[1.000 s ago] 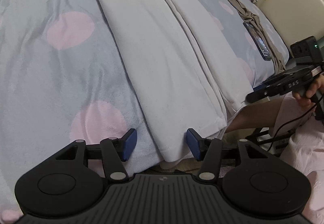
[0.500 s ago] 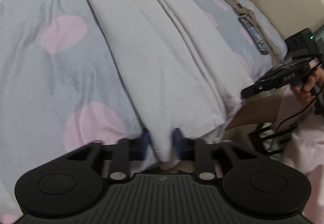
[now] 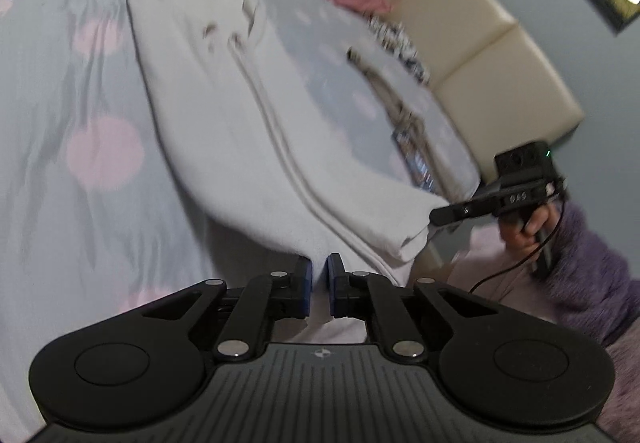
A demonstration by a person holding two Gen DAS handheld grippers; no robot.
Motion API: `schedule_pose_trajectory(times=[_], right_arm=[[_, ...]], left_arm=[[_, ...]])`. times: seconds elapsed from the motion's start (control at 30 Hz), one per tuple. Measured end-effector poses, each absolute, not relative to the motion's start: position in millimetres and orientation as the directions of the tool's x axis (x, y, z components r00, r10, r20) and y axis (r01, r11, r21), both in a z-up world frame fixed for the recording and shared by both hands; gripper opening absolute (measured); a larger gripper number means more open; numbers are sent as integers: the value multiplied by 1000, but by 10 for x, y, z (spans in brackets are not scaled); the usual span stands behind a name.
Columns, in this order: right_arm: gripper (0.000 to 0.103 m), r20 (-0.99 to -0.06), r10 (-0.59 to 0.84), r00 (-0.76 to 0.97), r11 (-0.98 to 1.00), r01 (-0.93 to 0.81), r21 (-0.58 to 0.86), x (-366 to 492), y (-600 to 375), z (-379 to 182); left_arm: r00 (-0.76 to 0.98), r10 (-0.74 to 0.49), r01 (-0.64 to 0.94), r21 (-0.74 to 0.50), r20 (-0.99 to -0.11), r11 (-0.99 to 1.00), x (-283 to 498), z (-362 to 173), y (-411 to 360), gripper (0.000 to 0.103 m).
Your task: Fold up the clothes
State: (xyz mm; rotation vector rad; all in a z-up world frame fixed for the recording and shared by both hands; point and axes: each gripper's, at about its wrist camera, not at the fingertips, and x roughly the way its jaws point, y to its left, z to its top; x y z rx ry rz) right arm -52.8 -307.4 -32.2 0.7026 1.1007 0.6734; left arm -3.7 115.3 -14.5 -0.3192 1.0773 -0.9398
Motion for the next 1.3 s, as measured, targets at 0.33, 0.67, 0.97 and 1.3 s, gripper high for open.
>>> schedule_pose_trajectory(times=[0.33, 0.67, 0.97, 1.3], right_arm=[[13, -530, 740, 413, 640, -192, 744, 255, -3176, 101], [13, -615, 639, 461, 746, -179, 641, 1353, -3199, -1], [13, -699, 560, 444, 806, -98, 583, 2021, -3146, -418], [16, -762, 499, 412, 843, -26, 538, 2248, -3030, -670]], left_arm=[[258, -771, 521, -588, -583, 619, 754, 275, 1033, 6], [343, -701, 398, -579, -625, 711, 1759, 15, 922, 5], [364, -635, 270, -575, -682, 772, 2344, -477, 852, 5], [357, -596, 188, -570, -719, 800, 2504, -723, 795, 5]])
